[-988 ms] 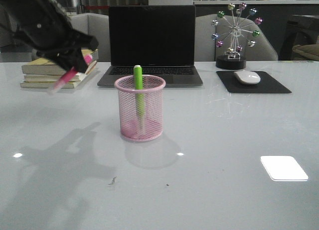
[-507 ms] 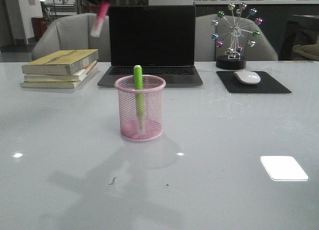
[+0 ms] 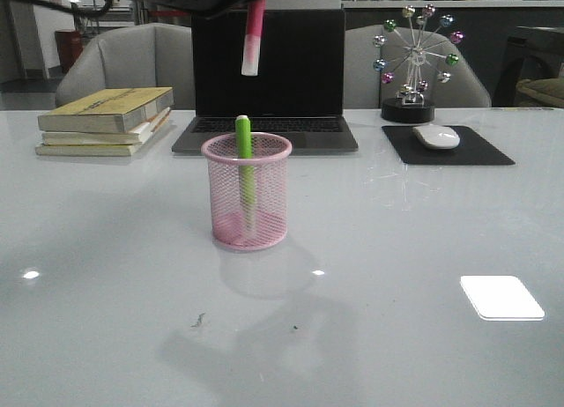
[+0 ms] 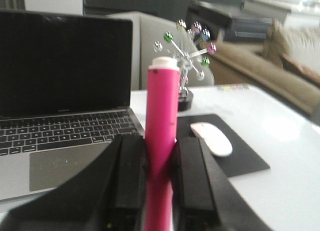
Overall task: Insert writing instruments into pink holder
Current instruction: 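Lift the pink marker upright and carry it above the holder, then lower the pink marker into the holder beside the green one and release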
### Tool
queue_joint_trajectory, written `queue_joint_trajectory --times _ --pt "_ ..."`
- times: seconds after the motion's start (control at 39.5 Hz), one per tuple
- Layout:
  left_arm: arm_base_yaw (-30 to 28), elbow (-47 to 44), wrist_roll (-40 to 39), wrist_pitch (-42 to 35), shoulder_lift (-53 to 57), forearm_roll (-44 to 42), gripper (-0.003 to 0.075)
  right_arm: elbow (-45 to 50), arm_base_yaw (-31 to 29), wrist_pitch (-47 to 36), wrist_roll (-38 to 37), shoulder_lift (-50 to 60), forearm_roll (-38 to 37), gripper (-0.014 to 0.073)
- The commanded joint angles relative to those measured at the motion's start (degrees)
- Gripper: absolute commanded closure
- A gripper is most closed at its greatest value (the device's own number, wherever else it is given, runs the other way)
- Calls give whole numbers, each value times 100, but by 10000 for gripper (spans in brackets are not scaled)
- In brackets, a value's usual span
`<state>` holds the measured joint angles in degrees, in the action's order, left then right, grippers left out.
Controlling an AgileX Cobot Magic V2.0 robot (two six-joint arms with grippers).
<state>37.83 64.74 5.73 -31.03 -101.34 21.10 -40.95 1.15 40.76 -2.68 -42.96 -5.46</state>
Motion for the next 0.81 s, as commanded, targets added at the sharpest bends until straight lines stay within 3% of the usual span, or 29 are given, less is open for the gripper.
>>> queue_joint_trajectory --times 0.0,0.13,0.25,0.51,0.68,0.79 --pt "65 -221 -469 -1445 227 -112 621 -157 -43 -386 7 24 -105 116" --pt "65 -503 -1129 -2086 -108 -485 621 -157 -43 -386 7 24 -105 116" --pt "65 -528 -1578 -2211 -407 -679 621 -157 -43 -386 7 24 -105 116" --pt "65 -529 -1590 -2253 -648 -689 621 -157 -43 -386 7 24 -105 116" --pt "65 -529 -1590 -1827 -661 -689 612 -157 -43 -386 7 24 -105 116" --pt "65 -529 -1590 -1514 -661 -678 564 -157 -43 -386 7 24 -105 116"
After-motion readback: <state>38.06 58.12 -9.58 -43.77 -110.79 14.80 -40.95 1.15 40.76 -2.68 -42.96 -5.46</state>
